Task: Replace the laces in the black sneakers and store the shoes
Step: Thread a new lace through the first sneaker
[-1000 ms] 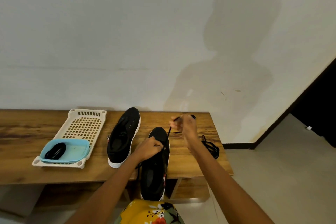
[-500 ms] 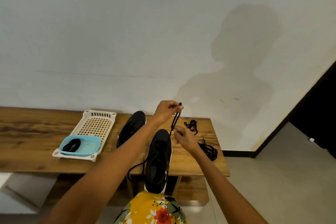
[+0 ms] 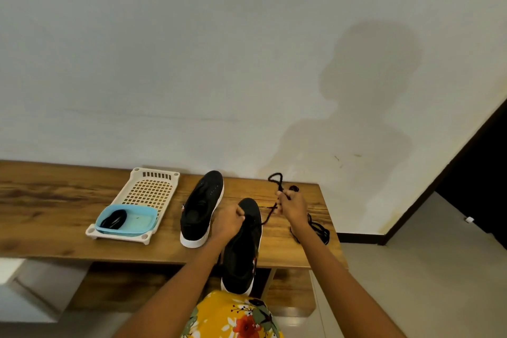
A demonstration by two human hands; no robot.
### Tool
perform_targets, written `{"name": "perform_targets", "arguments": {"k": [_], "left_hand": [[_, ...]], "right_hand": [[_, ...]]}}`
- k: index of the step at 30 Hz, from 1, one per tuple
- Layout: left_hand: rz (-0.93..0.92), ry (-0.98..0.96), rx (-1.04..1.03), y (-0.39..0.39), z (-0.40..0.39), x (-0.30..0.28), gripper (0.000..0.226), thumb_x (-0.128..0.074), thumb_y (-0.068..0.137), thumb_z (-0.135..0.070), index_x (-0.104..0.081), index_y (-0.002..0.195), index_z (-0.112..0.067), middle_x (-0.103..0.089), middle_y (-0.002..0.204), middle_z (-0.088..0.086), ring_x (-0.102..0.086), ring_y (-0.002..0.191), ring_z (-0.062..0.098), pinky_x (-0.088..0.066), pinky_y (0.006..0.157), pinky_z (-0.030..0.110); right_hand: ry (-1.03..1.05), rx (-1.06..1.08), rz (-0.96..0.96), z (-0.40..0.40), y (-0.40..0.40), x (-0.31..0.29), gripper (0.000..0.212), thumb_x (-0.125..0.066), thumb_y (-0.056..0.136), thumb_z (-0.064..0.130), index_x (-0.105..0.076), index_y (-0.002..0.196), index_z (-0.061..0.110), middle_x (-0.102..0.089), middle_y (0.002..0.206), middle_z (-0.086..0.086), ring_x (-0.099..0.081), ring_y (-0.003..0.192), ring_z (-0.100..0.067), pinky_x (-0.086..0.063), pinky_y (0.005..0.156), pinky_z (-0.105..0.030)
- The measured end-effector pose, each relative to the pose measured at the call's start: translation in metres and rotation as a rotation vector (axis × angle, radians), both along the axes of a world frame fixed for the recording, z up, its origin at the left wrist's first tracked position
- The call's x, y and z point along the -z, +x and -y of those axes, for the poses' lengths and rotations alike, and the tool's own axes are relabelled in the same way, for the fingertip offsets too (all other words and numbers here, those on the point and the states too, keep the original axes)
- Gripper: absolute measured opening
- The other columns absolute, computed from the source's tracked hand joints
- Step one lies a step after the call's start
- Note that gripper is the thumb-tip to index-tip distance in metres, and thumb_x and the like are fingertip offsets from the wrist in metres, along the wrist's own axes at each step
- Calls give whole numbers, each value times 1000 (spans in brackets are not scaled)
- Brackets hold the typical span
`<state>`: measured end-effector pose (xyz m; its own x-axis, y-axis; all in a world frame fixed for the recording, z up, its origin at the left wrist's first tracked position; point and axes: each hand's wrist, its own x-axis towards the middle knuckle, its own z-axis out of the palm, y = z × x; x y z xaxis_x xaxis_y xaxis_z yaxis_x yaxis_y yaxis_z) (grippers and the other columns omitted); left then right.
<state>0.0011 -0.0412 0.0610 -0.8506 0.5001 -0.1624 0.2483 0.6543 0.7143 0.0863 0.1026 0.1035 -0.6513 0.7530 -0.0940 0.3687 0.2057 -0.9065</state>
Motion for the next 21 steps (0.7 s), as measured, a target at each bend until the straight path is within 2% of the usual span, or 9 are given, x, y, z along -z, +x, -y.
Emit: {"name": "perform_targets", "arguments": {"k": [3,6,10,12,14,15,17,18,21], "left_hand": [[-6,-65,18,4,3,22,8,-55,92,-22,-61,93,-17,-65,101,2,-60,90,16,-49,78,30],[-31,-175,48,2,-4,32,17,-53,93,-32,-57,97,-16,-64,102,3,-61,92,19,-50,79,33],[-84,-334,110,-8,-14,28,36,-55,90,-46,-54,105,-13,-63,104,3,-62,97,22,-48,81,32],[-31,-369,141,-14,-14,23,35,-55,90,-45,-57,100,-12,-64,102,5,-62,98,22,-46,80,31],[41,-354,156,-19,-7,26,31,-54,90,-42,-61,89,-12,-63,90,4,-63,96,22,-45,83,32],[76,-333,144,-20,-2,29,30,-55,90,-41,-61,82,-13,-61,82,1,-63,95,22,-44,86,33],[133,-276,86,-21,6,35,35,-56,90,-42,-56,66,-16,-54,65,-3,-64,91,23,-46,89,37],[135,-255,73,-20,8,37,37,-56,89,-44,-55,63,-18,-52,61,-4,-64,87,23,-46,89,38],[93,-245,79,-14,3,37,34,-56,87,-50,-60,76,-18,-60,71,-2,-62,78,16,-47,82,33]], "right_hand": [[127,-55,186,-5,1,15,29,-52,97,18,-57,72,3,-60,64,-10,-63,59,-26,-55,70,-40],[124,-98,301,-8,-4,34,28,-50,97,18,-62,76,3,-61,67,-9,-66,69,-28,-57,75,-43],[95,-124,354,-5,-14,61,32,-52,95,17,-56,64,9,-58,66,-9,-60,68,-26,-55,76,-51],[59,-135,371,-3,-18,76,27,-52,95,14,-55,68,8,-58,69,-10,-59,69,-27,-55,76,-51],[7,-108,379,6,-17,81,7,-50,94,11,-54,92,5,-64,84,-13,-62,76,-30,-56,71,-47],[-32,-66,356,12,-16,80,6,-49,95,9,-49,101,7,-64,88,-13,-62,75,-28,-55,63,-41],[-100,9,306,23,-12,78,2,-44,98,8,-43,98,9,-60,81,-11,-56,61,-20,-46,47,-27],[-107,31,289,26,-10,80,4,-44,98,10,-44,95,8,-59,76,-9,-53,57,-17,-42,44,-23],[-123,-16,263,34,-5,87,10,-53,96,15,-53,92,6,-59,72,-5,-55,55,-13,-46,48,-25]]}}
